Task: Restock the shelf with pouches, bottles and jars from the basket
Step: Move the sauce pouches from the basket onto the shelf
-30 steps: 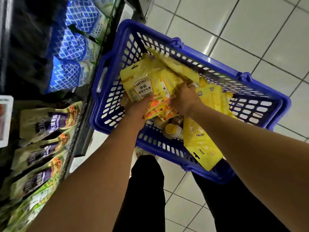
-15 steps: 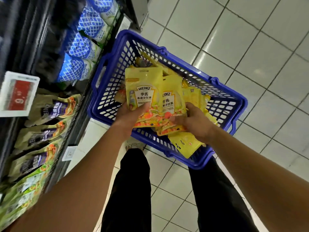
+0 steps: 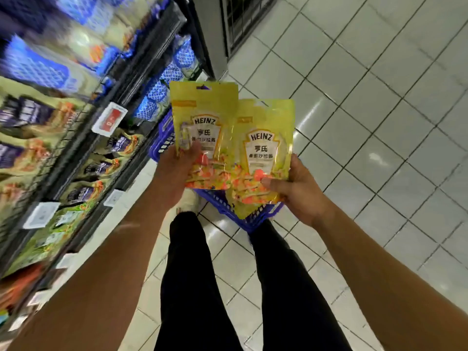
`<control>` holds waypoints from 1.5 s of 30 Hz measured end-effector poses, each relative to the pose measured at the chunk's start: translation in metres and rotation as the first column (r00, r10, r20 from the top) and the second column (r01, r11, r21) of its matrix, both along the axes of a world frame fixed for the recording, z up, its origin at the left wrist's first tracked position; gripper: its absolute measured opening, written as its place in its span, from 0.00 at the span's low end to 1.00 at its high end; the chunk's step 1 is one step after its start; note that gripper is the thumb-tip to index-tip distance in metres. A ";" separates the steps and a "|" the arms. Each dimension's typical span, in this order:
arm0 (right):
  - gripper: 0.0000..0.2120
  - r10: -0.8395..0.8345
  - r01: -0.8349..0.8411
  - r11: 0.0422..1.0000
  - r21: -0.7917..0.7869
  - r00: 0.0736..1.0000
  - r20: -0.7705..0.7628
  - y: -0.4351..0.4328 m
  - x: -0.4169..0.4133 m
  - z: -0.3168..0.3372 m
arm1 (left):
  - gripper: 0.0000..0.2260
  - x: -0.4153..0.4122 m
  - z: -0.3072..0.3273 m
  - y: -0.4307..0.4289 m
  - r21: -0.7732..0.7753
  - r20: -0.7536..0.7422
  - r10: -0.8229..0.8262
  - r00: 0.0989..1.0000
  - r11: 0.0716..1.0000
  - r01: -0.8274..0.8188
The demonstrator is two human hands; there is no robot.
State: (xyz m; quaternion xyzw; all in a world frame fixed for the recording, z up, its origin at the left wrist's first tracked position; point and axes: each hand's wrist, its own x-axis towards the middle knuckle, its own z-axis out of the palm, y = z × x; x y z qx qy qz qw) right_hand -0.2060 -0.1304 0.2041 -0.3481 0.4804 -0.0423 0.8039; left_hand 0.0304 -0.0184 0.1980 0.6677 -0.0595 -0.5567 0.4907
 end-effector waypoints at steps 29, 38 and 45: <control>0.20 0.558 -0.453 0.826 -0.337 0.741 0.372 0.244 0.072 0.294 | 0.07 -0.077 0.317 0.372 -0.362 0.370 0.739 0.563 0.673 -0.645; 0.24 0.765 -0.591 0.643 -0.487 0.520 0.380 0.384 0.104 0.347 | 0.06 -0.114 0.374 0.525 -0.440 0.397 0.842 0.365 0.523 -0.730; 0.24 0.811 -0.620 0.584 -0.525 0.412 0.415 0.438 0.153 0.401 | 0.07 -0.091 0.420 0.577 -0.509 0.415 0.878 0.238 0.441 -0.739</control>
